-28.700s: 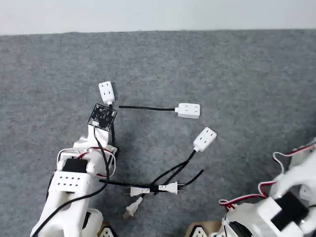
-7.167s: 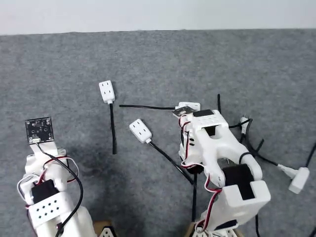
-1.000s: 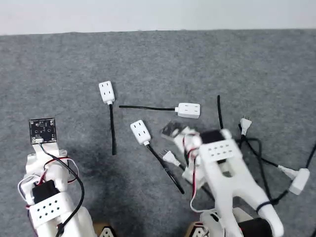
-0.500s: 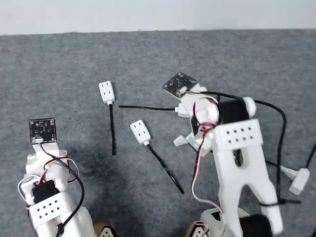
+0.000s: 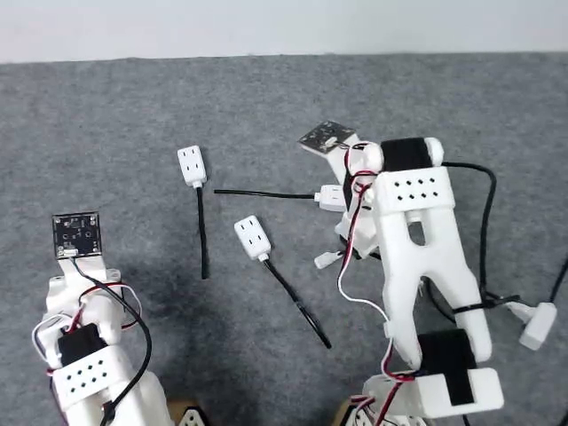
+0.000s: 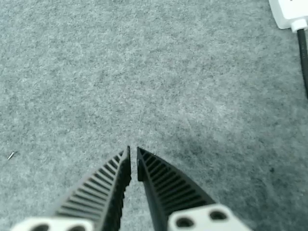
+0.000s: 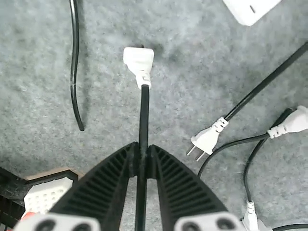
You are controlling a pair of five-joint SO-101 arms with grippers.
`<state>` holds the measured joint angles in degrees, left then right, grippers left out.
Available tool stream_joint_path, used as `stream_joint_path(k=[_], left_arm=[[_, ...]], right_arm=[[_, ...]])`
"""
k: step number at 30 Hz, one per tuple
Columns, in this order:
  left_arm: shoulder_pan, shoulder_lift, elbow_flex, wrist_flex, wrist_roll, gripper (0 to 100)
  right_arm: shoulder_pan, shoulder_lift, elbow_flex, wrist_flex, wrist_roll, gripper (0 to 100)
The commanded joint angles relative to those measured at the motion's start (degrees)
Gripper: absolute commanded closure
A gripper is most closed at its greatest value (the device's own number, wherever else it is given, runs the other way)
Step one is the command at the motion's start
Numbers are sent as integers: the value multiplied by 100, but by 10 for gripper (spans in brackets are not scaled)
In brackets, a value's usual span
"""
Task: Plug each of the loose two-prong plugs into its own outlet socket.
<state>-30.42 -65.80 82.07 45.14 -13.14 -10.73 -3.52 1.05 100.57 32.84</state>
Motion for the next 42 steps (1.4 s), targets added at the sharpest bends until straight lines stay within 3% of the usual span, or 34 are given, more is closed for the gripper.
stream_joint_path(k=[1, 19, 28, 37, 42], left_arm=[[26, -53, -75, -237, -44, 985], [18, -53, -75, -229, -44, 985], [9, -53, -75, -229, -44, 985], [9, -53, -75, -229, -44, 985], [9, -53, -75, -220, -44, 985]], right_arm=[[-48, 57, -387, 277, 70, 991], [-734, 2879, -3218, 259, -105, 991], [-752, 4365, -4536, 215, -308, 986], [-927, 4541, -5670, 101, -993, 743], [-980, 4532, -6470, 251, -1380, 769]])
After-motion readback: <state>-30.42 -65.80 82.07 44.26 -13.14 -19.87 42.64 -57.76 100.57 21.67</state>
